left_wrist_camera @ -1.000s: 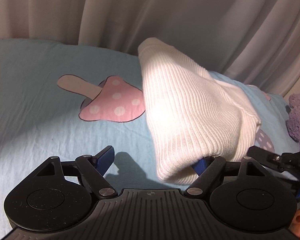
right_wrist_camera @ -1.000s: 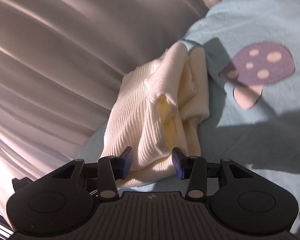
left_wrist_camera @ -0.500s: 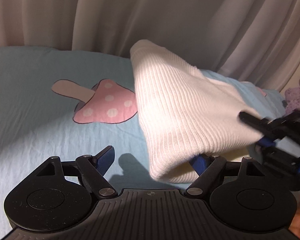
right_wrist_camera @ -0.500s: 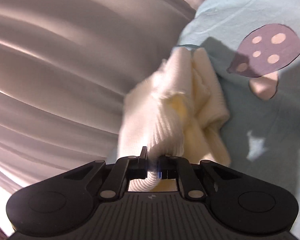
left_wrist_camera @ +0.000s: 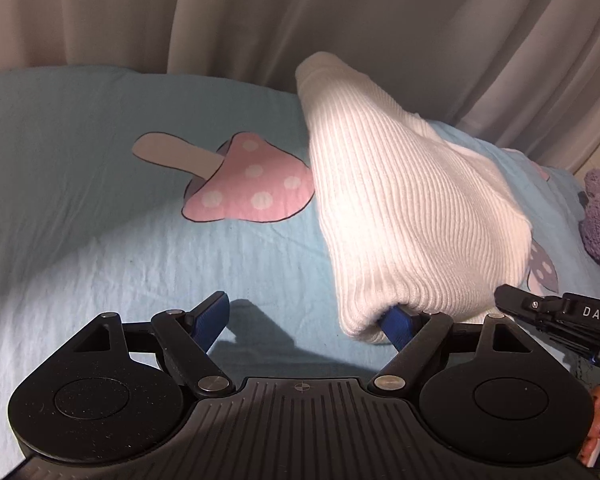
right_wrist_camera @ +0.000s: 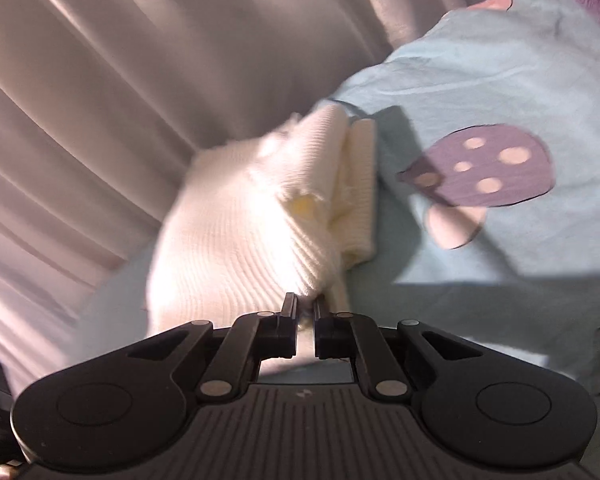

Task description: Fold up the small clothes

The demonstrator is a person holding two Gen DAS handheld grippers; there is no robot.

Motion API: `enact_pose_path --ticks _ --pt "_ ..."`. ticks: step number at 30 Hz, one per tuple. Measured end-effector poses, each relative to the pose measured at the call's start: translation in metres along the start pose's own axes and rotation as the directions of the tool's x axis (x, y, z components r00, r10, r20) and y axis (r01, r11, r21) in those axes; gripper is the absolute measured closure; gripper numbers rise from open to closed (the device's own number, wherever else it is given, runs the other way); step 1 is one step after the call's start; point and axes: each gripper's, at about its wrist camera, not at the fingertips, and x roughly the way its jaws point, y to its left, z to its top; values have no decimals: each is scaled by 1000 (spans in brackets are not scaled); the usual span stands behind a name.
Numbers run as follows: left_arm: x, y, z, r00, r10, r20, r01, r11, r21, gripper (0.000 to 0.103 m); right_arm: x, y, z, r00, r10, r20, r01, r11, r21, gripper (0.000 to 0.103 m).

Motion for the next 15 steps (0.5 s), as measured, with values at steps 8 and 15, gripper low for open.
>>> enact_pose_path --ticks 8,15 --pt "-24 46 15 1000 -26 -13 24 995 -96 17 -23 -25 49 979 28 202 -41 997 60 86" --pt "-13 54 57 990 116 81 -94 968 -232 17 76 70 73 982 176 72 -167 979 -114 75"
